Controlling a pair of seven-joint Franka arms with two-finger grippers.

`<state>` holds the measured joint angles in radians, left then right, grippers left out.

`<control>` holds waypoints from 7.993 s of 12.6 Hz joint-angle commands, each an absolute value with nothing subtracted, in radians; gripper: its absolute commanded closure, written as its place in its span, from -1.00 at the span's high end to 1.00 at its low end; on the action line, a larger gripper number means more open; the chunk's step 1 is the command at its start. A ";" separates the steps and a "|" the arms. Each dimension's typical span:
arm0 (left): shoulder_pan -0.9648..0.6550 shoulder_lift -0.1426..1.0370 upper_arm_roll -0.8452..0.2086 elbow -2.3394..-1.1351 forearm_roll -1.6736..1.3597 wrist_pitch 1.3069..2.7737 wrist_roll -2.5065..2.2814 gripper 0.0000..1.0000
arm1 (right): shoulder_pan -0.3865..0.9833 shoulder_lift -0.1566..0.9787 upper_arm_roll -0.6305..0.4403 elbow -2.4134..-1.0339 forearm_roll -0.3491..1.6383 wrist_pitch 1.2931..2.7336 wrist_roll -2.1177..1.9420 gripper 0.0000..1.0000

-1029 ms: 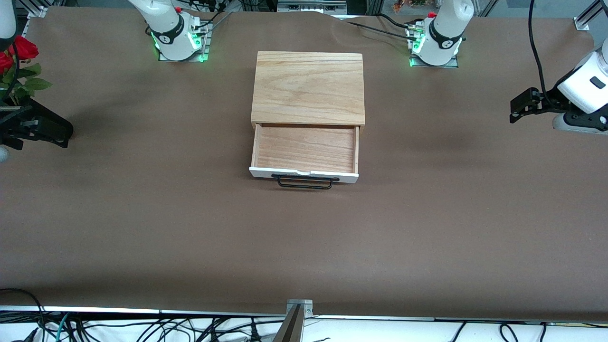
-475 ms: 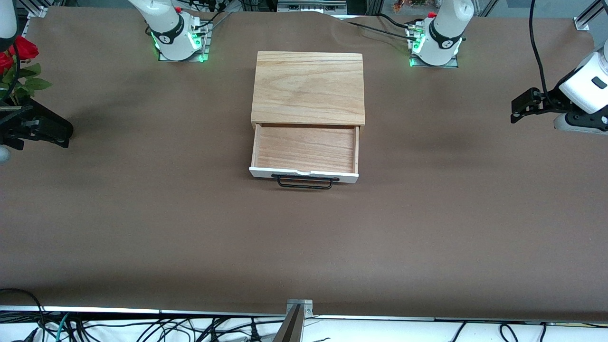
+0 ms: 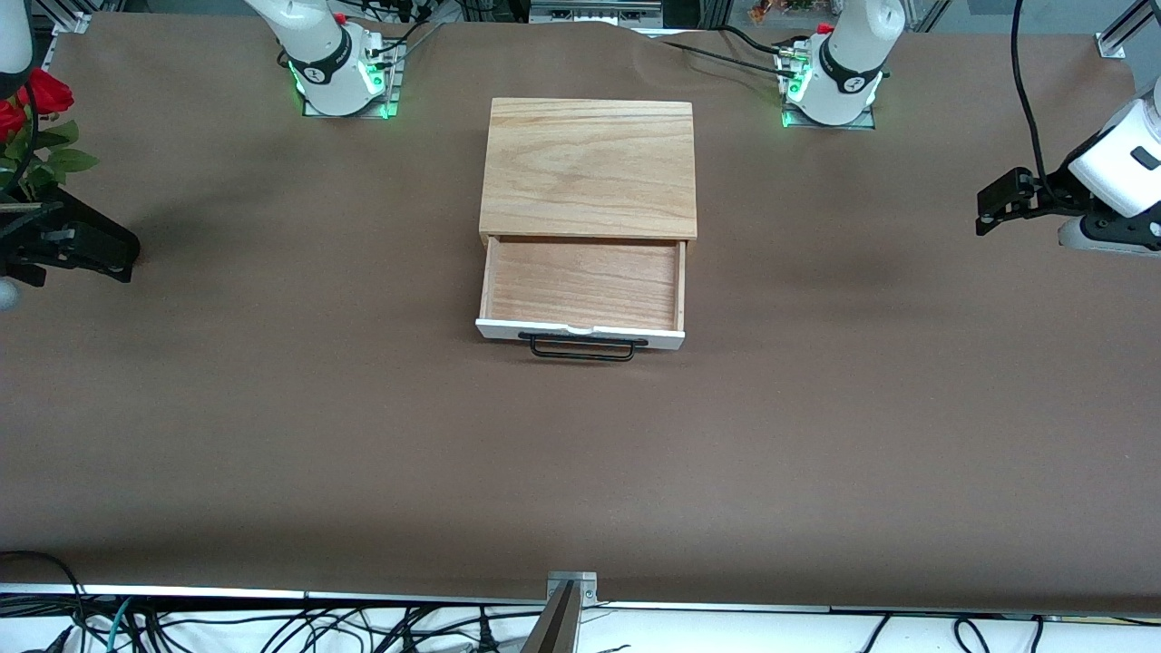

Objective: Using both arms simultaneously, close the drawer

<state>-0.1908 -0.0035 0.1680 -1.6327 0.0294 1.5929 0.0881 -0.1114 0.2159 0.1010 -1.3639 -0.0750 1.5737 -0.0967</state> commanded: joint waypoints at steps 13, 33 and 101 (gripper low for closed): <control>-0.189 -0.014 0.176 -1.643 0.045 1.585 0.095 1.00 | -0.114 0.210 0.103 -1.368 -0.060 1.574 -0.091 1.00; -0.196 0.213 -0.050 -1.697 -0.354 1.889 0.094 1.00 | 0.003 0.380 0.110 -1.368 0.077 1.710 -0.091 1.00; -0.241 0.185 0.028 -1.661 -0.317 1.715 0.083 1.00 | 0.365 0.719 0.005 -1.148 0.469 1.609 -0.095 1.00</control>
